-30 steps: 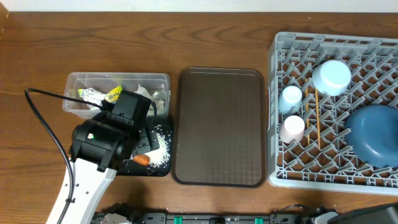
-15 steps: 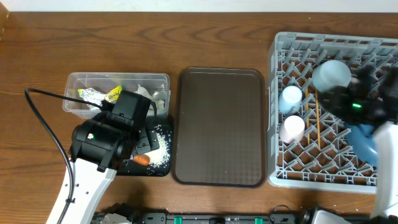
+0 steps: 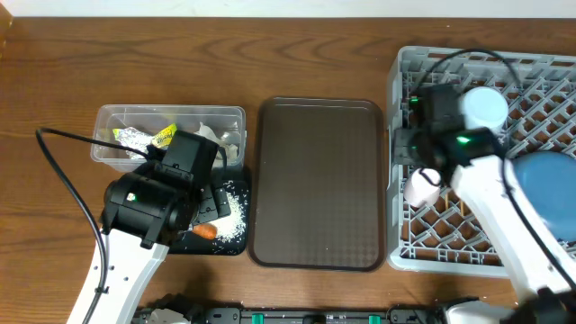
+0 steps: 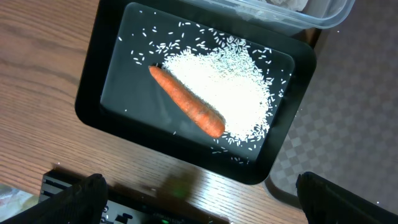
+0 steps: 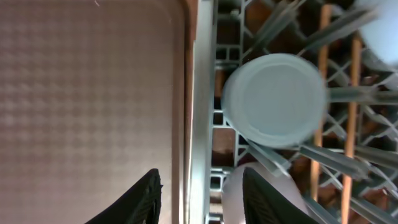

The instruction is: Sort waste into correct bins and load items into the dishwasher rack

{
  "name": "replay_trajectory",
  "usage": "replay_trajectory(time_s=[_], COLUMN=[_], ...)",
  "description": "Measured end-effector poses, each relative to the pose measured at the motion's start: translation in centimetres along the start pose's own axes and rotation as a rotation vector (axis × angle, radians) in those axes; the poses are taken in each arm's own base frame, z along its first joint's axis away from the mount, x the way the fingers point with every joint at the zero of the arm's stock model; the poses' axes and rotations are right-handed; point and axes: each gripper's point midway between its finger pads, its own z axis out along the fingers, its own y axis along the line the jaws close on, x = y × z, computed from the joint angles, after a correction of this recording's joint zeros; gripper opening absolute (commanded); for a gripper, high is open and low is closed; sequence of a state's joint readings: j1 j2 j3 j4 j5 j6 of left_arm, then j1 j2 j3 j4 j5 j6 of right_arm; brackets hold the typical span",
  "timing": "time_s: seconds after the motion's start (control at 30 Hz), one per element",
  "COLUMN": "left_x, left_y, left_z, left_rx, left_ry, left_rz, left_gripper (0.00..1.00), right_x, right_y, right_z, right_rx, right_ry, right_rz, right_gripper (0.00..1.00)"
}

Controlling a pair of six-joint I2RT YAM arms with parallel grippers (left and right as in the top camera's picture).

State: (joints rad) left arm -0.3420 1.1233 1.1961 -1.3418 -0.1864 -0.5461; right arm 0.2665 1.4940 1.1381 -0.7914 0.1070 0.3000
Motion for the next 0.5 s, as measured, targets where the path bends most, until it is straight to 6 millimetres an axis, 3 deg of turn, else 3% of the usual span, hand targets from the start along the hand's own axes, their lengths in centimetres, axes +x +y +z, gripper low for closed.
replay_trajectory(time_s=[0.07,0.17,0.3,0.5], left_x=[0.0,0.0,0.0,0.0], left_y=[0.0,0.0,0.0,0.0], left_z=[0.0,0.0,0.0,0.0], left_rx=[0.0,0.0,0.0,0.0], left_ry=[0.0,0.0,-0.001,0.0], left_rz=[0.0,0.0,0.0,0.0], left_gripper=[1.0,1.0,1.0,1.0], right_x=[0.6,1.3,1.6,2.4], right_y=[0.3,0.4,0.2,-0.3], right_z=[1.5,2.9,3.3,2.9], right_rx=[0.024,0.049,0.074,0.097], right_ry=[0.035,0.076,0.087,0.127], right_rz=[-0.015,-0.026,-0.025,-0.032], right_gripper=[0.23,0.1,0.01,0.01])
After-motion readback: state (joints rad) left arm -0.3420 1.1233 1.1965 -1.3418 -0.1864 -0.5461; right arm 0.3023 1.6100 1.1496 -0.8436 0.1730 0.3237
